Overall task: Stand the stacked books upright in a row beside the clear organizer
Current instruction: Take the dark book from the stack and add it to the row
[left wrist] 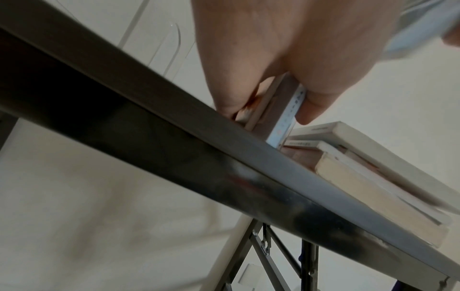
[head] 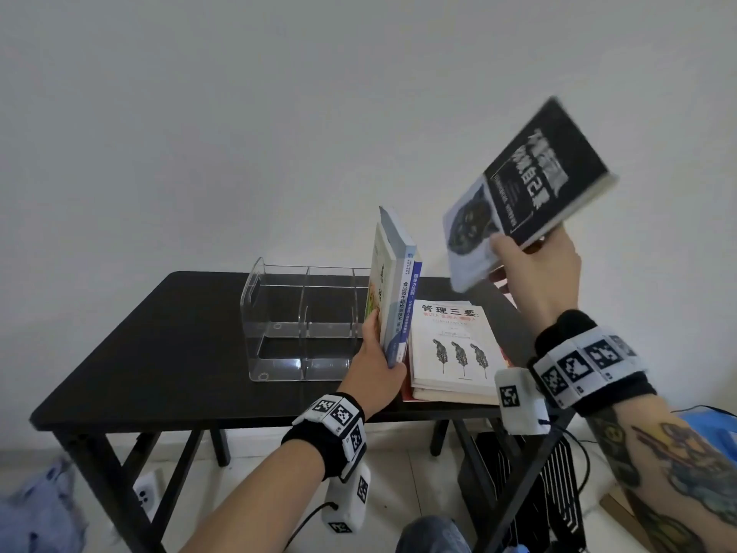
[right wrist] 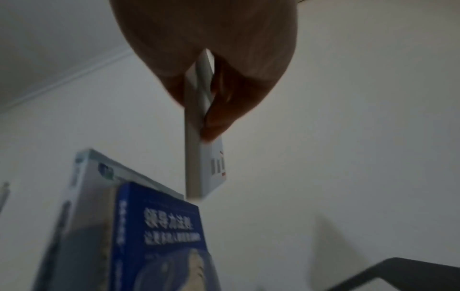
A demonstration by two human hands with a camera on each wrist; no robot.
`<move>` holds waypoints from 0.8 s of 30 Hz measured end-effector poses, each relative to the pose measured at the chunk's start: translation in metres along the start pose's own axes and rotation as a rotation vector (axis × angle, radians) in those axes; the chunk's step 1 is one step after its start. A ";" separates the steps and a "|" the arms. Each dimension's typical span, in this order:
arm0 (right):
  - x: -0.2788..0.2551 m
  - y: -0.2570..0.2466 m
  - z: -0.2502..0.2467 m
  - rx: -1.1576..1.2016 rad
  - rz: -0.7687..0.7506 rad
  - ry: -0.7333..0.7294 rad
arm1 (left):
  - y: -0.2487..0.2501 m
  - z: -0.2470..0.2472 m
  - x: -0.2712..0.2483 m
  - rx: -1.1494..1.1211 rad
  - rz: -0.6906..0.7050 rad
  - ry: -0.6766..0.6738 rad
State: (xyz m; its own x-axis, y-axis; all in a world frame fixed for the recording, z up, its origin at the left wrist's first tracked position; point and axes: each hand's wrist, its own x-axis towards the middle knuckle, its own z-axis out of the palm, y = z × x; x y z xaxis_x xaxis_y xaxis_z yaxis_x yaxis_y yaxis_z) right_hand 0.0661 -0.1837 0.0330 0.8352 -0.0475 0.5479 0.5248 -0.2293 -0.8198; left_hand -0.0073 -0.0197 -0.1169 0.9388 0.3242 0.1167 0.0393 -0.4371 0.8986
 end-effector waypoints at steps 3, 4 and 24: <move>-0.003 -0.019 0.003 0.100 -0.051 0.021 | -0.002 0.001 0.001 0.013 0.018 -0.002; -0.005 -0.027 0.004 0.149 -0.078 0.051 | -0.004 0.002 0.002 0.017 0.026 0.001; -0.053 -0.043 0.060 -0.196 -0.215 -0.419 | -0.013 0.012 -0.003 -0.060 0.051 0.144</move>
State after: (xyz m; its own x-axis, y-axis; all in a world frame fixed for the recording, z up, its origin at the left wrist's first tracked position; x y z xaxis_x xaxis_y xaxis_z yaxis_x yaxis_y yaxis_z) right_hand 0.0094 -0.1127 0.0290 0.7272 0.4056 0.5538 0.6847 -0.3714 -0.6270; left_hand -0.0062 -0.0254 -0.1343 0.8802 0.4216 0.2181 -0.0315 -0.4066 0.9131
